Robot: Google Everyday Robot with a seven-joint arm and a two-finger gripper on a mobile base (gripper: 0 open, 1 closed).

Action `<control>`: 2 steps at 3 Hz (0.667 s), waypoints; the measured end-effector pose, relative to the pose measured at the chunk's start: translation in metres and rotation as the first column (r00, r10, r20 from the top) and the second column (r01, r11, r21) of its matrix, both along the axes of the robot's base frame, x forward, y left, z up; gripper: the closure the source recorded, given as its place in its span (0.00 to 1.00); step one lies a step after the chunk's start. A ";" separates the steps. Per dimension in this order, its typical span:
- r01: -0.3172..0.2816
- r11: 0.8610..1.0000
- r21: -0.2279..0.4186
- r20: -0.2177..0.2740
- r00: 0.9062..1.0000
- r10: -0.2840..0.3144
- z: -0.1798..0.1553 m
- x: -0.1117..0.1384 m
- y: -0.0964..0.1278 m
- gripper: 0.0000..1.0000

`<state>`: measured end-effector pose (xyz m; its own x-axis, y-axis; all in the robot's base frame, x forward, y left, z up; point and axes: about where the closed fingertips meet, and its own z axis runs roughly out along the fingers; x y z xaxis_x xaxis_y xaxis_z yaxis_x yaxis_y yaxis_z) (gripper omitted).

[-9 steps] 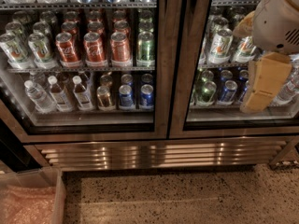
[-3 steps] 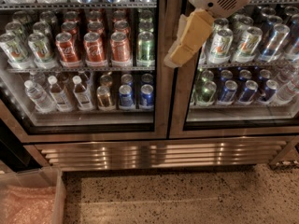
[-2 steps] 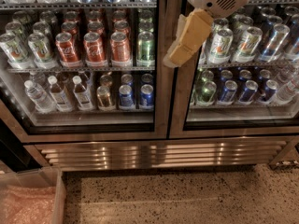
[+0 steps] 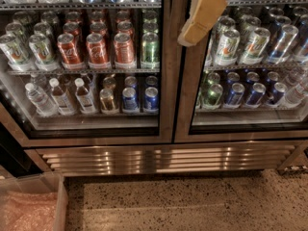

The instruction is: Open left fridge door

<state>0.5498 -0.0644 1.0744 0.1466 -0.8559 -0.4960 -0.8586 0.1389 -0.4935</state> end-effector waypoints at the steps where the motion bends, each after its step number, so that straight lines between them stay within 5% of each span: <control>1: 0.000 1.000 -0.001 0.005 1.000 0.000 0.000 0.004 0.002 0.00; 2: 0.003 1.000 -0.011 0.005 1.000 -0.003 -0.003 0.013 0.004 0.00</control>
Offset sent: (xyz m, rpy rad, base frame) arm 0.0365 0.0083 -0.0125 -0.0266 0.0038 -0.0108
